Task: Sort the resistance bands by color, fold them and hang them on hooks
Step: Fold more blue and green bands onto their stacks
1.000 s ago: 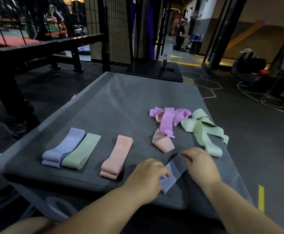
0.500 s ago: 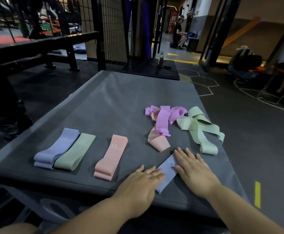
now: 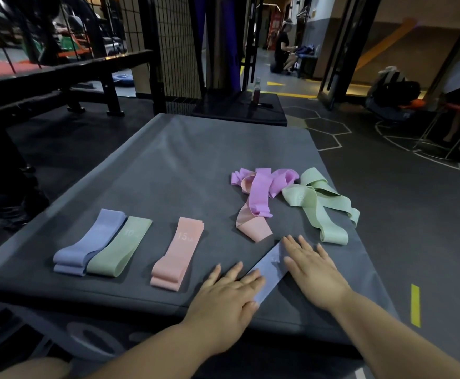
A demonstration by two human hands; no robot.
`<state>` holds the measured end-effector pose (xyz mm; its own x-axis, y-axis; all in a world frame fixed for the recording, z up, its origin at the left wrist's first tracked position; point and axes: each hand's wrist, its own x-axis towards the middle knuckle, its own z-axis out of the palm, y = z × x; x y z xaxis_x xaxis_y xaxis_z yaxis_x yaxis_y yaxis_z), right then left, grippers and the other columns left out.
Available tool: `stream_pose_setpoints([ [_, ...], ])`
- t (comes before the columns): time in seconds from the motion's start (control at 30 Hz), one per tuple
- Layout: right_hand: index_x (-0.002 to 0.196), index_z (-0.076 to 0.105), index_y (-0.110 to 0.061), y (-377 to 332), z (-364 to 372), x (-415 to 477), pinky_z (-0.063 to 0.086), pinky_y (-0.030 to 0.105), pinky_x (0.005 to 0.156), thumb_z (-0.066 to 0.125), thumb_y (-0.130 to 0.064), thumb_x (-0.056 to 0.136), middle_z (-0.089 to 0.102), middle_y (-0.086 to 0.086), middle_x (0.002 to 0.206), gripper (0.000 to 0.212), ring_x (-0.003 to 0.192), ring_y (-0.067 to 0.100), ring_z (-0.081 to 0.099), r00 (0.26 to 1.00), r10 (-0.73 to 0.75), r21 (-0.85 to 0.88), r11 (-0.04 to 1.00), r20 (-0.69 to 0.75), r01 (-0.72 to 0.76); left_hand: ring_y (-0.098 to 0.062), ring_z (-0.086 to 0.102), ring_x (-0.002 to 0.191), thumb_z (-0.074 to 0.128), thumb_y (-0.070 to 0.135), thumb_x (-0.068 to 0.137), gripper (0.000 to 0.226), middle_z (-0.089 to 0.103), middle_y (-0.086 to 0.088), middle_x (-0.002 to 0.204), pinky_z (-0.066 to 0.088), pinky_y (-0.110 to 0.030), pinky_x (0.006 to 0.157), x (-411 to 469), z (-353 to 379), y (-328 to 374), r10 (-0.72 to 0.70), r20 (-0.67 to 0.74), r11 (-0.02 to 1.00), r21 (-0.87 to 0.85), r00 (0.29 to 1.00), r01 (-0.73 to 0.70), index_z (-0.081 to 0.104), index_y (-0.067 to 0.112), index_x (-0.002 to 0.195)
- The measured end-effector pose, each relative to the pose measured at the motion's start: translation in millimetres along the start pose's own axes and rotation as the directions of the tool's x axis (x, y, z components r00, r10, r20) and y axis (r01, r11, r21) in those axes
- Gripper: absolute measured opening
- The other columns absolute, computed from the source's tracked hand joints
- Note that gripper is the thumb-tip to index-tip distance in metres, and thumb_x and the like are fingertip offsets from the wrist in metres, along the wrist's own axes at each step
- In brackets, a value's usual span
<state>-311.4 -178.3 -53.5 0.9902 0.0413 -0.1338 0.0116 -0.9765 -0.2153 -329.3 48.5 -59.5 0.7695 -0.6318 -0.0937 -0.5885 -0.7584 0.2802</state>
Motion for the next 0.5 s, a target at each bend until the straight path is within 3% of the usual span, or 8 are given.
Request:
stream_pose_setpoints([
  [0.07, 0.156, 0.017, -0.026, 0.1, -1.8, 1.9, 0.001, 0.032, 0.122, 0.019, -0.031, 0.107, 0.016, -0.012, 0.162, 0.049, 0.15, 0.007, 0.003, 0.999, 0.029, 0.065, 0.998, -0.037, -0.027, -0.001, -0.008, 0.147, 0.018, 0.042, 0.104, 0.049, 0.01, 0.029, 0.157, -0.013, -0.03, 0.118, 1.8, -6.1, 1.9, -0.02, 0.002, 0.996, -0.085, 1.0, 0.02, 0.018, 0.04, 0.152],
  [0.17, 0.15, 0.035, -0.026, -1.5, -2.3, 5.5, 0.019, 0.03, 0.117, 0.028, -0.017, 0.104, 0.033, -0.011, 0.156, 0.047, 0.147, 0.012, 0.021, 0.991, 0.051, 0.002, 0.999, -0.127, -0.051, 0.008, 0.0, 0.143, 0.021, 0.036, 0.106, 0.044, 0.026, 0.028, 0.15, -0.009, -0.023, 0.116, 4.5, -15.6, 6.8, -0.077, -0.035, 0.968, -0.241, 0.996, 0.066, 0.028, 0.04, 0.149],
  [0.27, 0.107, 0.067, -0.024, -1.9, -2.2, 10.2, 0.045, 0.033, 0.086, 0.041, -0.014, 0.095, 0.062, -0.008, 0.114, 0.029, 0.117, 0.022, 0.053, 0.96, 0.107, -0.008, 0.994, -0.259, -0.113, -0.001, 0.016, 0.145, 0.023, 0.031, 0.105, 0.045, 0.035, 0.019, 0.151, 0.005, -0.023, 0.119, 7.8, -9.7, 7.6, -0.116, -0.111, 0.957, -0.277, 0.987, 0.081, 0.027, 0.04, 0.15],
  [0.37, 0.074, 0.061, -0.022, -1.7, -5.8, 14.2, 0.045, 0.033, 0.077, 0.048, -0.021, 0.092, 0.059, -0.002, 0.089, 0.022, 0.095, 0.025, 0.053, 0.948, 0.165, 0.055, 0.986, -0.274, -0.156, -0.014, 0.041, 0.128, 0.04, 0.028, 0.095, 0.053, 0.048, 0.01, 0.136, 0.033, -0.026, 0.107, 9.3, -8.7, 8.1, -0.174, -0.174, 0.945, -0.308, 0.969, 0.115, 0.033, 0.04, 0.147],
  [0.5, 0.088, 0.065, -0.02, -7.8, -18.4, 14.3, 0.038, 0.027, 0.082, 0.049, -0.028, 0.095, 0.057, 0.002, 0.097, 0.019, 0.1, 0.023, 0.05, 0.952, 0.22, 0.003, 0.974, -0.211, -0.225, -0.021, 0.042, 0.115, 0.051, 0.033, 0.093, 0.031, 0.051, 0.004, 0.121, 0.038, -0.031, 0.091, 11.2, -24.6, 12.3, -0.258, -0.197, 0.962, -0.142, 0.946, 0.233, 0.047, 0.023, 0.123],
])
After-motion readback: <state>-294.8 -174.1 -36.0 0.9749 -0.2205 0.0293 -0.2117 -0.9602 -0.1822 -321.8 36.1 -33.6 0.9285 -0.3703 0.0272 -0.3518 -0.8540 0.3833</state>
